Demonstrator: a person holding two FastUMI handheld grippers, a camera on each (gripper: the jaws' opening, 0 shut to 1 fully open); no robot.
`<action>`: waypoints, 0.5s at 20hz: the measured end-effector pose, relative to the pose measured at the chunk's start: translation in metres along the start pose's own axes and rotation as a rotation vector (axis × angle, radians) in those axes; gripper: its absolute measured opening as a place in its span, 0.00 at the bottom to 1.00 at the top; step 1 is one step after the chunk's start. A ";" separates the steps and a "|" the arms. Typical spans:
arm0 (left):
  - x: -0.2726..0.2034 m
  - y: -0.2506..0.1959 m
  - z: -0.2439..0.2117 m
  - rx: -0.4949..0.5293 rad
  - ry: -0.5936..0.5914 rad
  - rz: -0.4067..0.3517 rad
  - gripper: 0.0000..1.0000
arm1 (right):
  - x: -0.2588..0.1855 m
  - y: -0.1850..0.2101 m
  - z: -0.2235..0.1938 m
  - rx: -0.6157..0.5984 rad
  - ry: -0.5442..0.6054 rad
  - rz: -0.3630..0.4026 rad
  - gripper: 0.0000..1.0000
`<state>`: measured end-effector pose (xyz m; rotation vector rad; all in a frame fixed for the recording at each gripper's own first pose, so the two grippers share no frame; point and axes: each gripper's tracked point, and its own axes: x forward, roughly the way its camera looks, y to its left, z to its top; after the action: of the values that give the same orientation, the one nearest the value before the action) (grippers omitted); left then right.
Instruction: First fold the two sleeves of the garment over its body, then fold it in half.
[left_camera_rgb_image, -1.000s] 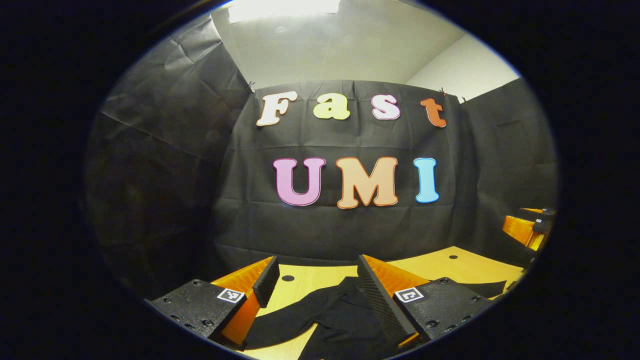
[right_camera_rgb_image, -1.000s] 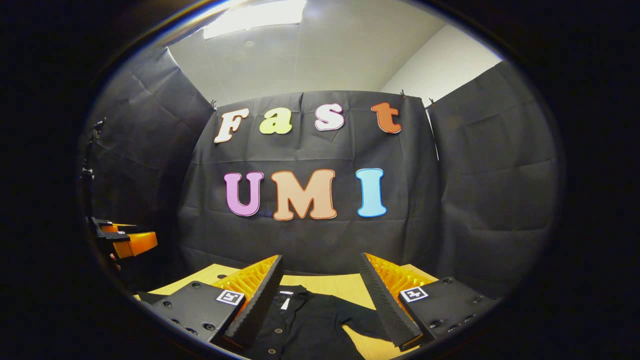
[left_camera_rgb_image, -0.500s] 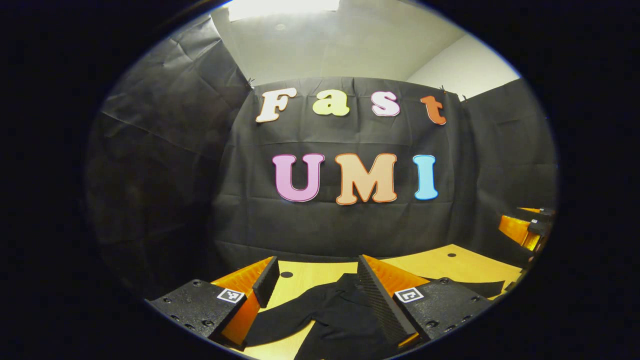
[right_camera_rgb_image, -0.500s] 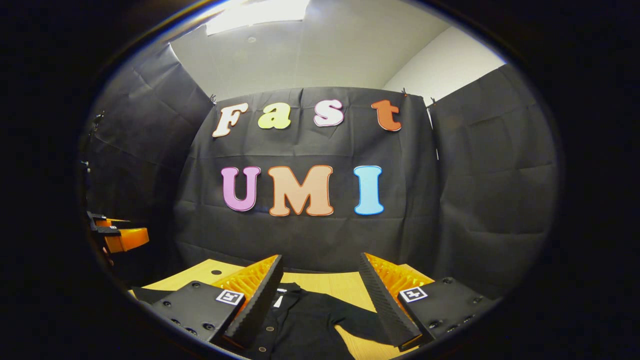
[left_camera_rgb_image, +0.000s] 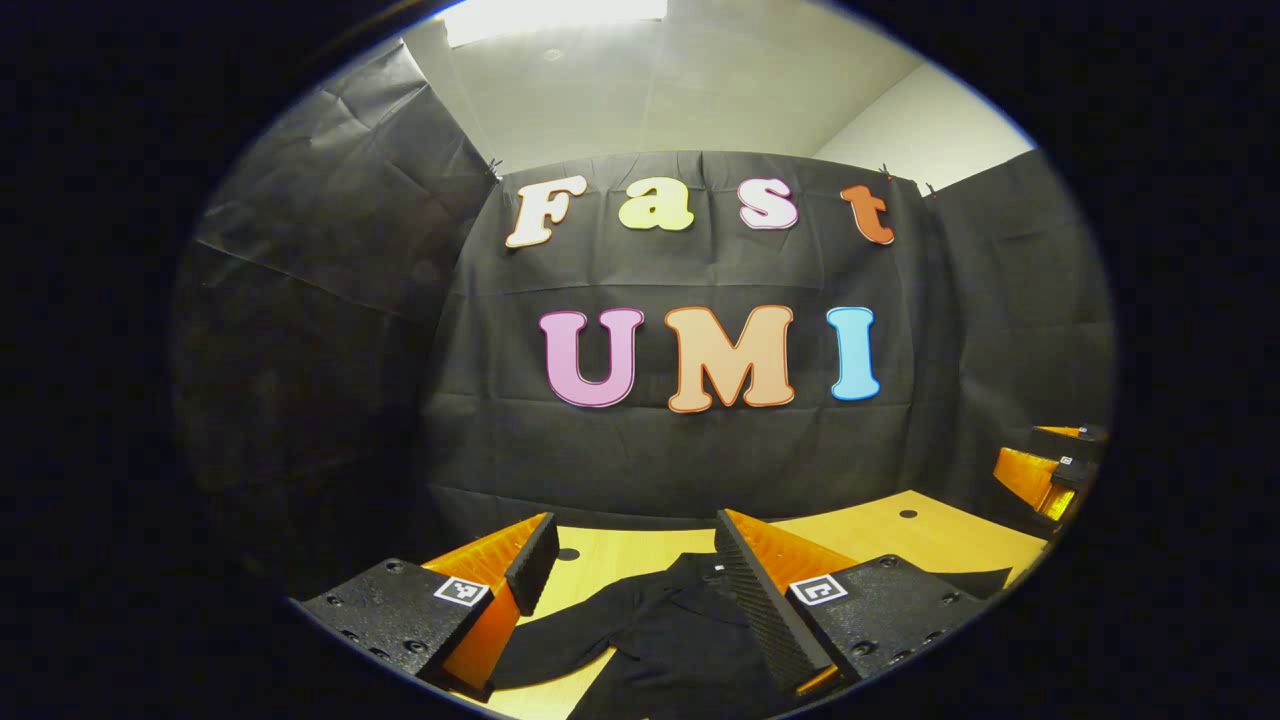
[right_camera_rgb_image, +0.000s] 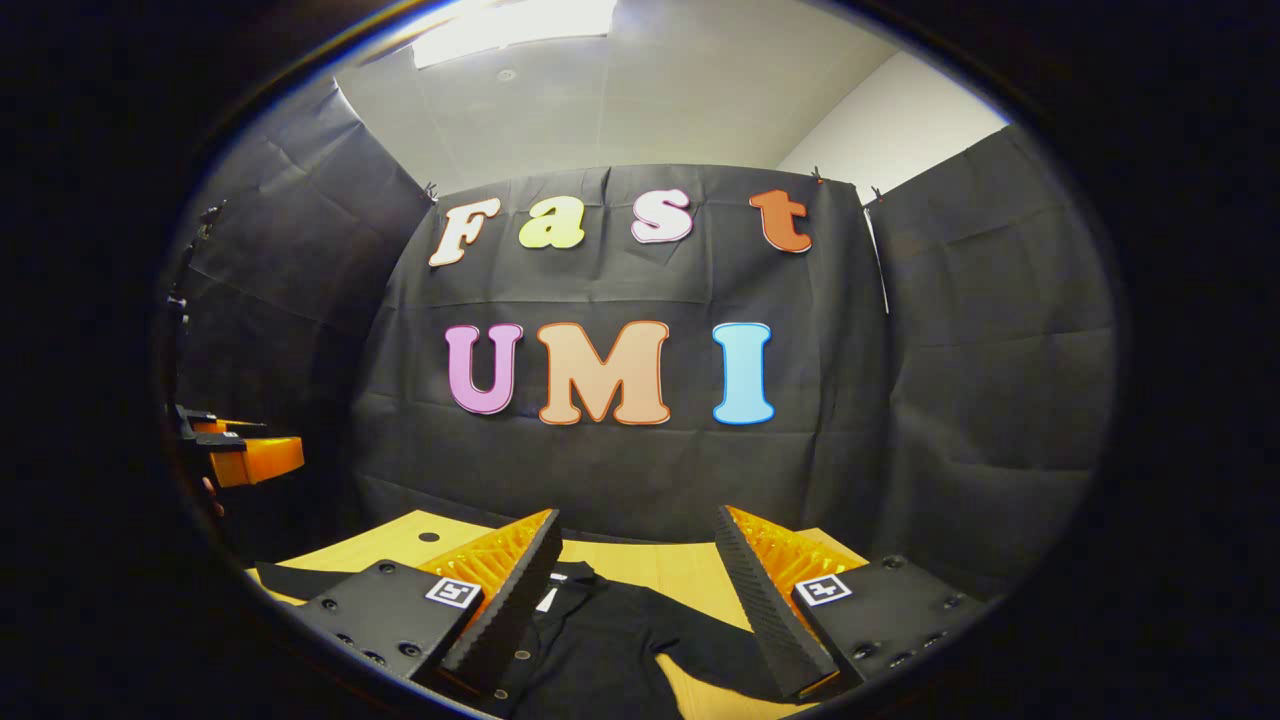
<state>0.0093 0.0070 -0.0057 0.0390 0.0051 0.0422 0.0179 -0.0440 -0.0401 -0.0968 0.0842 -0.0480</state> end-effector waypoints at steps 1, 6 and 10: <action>0.001 -0.002 -0.002 0.002 0.005 0.002 0.92 | 0.003 -0.008 -0.002 -0.004 0.006 -0.010 0.99; 0.006 -0.012 -0.008 0.010 0.029 0.010 0.92 | 0.019 -0.051 -0.023 -0.047 0.052 -0.062 0.98; 0.011 -0.018 -0.004 0.041 0.023 0.026 0.92 | 0.029 -0.104 -0.057 -0.066 0.138 -0.132 0.98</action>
<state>0.0206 -0.0106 -0.0105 0.0795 0.0280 0.0687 0.0377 -0.1539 -0.0888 -0.1651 0.2175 -0.1836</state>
